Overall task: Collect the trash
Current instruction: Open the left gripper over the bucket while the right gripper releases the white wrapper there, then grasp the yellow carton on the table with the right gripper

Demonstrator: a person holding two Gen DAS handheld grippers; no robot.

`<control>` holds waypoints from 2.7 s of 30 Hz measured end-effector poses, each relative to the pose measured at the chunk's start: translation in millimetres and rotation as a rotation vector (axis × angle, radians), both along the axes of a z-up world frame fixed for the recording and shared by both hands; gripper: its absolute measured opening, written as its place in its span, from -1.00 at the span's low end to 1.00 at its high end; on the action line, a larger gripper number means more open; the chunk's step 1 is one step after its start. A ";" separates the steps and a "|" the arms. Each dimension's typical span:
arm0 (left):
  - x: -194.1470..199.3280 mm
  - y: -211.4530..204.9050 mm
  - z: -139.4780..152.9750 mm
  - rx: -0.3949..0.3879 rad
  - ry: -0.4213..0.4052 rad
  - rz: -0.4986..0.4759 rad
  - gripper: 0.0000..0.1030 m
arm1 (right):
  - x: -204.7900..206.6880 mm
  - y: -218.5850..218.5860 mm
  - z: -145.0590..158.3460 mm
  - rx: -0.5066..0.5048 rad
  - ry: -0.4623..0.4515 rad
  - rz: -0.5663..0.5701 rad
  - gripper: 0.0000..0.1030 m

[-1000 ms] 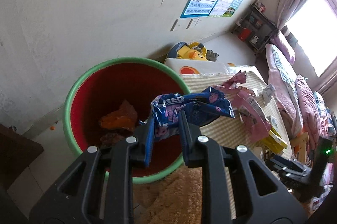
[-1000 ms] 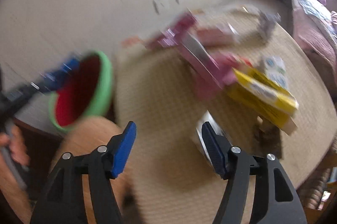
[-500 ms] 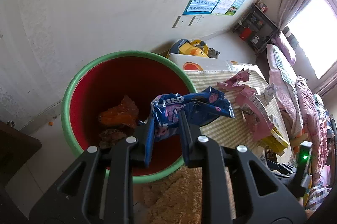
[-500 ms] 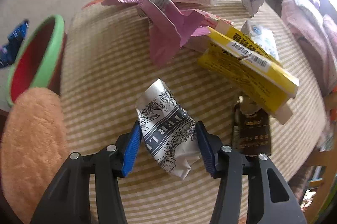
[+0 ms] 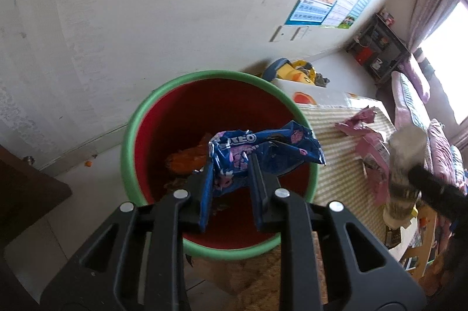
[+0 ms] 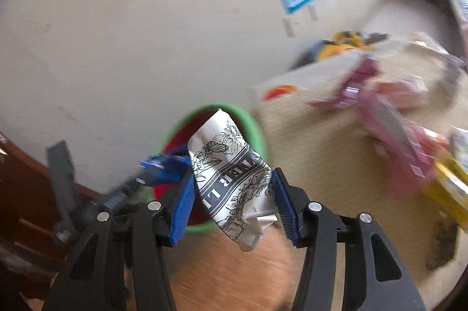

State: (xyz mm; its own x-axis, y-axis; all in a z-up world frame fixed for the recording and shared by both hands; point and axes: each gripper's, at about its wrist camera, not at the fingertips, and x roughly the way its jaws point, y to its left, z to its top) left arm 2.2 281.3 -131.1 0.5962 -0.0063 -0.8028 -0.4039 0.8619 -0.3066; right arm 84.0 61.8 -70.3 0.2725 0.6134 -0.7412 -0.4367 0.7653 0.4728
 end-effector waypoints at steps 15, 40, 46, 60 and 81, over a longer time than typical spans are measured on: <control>-3.0 -0.3 -2.9 0.011 0.011 -0.008 0.22 | 9.2 -22.8 -8.0 0.021 0.027 -0.112 0.42; 10.1 -164.2 154.1 -0.239 -0.123 -0.321 0.79 | 3.6 -239.1 -42.2 -0.313 -0.048 -0.495 0.52; -25.5 -207.4 281.3 -0.247 -0.409 -0.495 0.89 | -2.1 -247.3 -40.1 -0.315 -0.052 -0.508 0.53; -31.8 -206.1 313.8 -0.292 -0.475 -0.416 0.89 | -2.2 -254.5 -42.4 -0.292 -0.035 -0.529 0.53; -19.8 -195.9 313.5 -0.376 -0.482 -0.361 0.89 | 16.1 -251.3 -32.5 -0.361 -0.096 -0.487 0.56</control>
